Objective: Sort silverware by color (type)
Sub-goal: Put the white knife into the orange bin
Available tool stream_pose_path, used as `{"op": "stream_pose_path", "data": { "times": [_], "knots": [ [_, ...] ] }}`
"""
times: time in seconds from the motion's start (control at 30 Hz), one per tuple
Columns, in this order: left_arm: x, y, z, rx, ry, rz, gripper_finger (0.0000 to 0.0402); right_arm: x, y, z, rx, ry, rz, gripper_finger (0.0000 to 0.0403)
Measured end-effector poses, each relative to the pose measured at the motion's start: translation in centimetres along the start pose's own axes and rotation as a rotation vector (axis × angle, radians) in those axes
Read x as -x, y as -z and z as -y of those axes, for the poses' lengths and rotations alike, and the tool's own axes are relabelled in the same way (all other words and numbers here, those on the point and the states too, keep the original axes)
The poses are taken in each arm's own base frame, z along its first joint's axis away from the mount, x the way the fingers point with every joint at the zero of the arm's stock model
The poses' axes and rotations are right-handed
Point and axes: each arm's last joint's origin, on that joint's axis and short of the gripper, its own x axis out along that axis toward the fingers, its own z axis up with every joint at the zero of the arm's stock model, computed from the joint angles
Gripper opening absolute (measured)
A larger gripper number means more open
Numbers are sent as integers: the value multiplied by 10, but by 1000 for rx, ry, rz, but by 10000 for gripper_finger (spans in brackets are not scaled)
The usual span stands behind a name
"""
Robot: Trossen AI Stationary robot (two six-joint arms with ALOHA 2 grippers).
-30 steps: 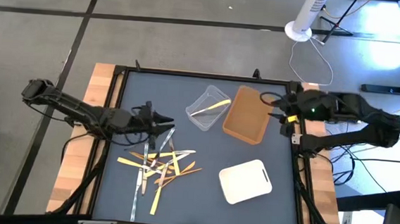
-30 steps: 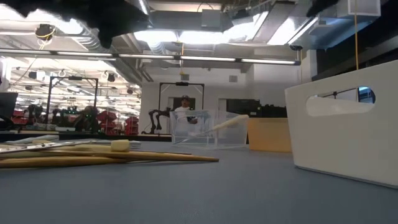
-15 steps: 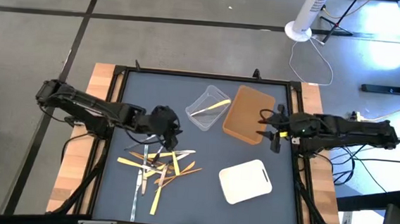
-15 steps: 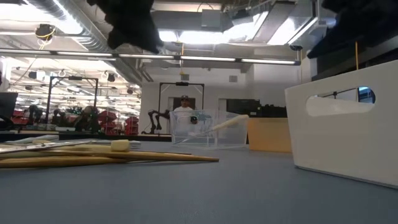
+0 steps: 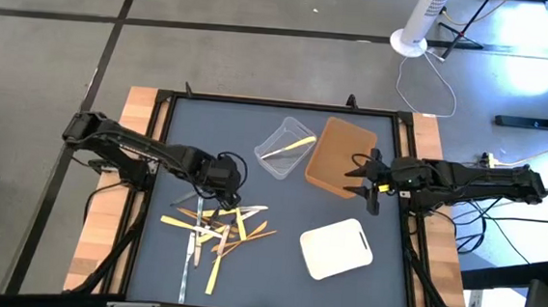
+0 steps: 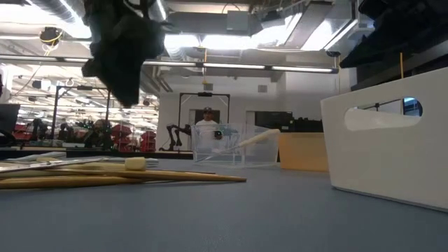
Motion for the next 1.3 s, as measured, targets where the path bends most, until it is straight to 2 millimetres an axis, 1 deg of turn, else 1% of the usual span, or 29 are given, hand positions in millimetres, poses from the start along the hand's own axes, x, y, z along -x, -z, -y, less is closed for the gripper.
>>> {"op": "stream_pose_path", "data": {
  "times": [0.27,0.4,0.57,0.8,1.13,1.3],
  "knots": [
    [-33,5,8,-19,-58,-130,105,0,0,0,0,-7,-1,186],
    [-49,7,10,-24,-104,-166,105,0,0,0,1,-7,-2,186],
    [-62,9,11,-30,-141,-191,105,0,0,0,1,-7,-2,186],
    [-65,9,12,-30,-153,-191,105,0,0,0,1,-7,-3,186],
    [-66,6,15,-24,-128,-139,105,0,0,0,1,-7,-3,186],
    [-71,10,10,22,-154,-142,105,0,0,0,1,-7,-3,186]
  ]
}}
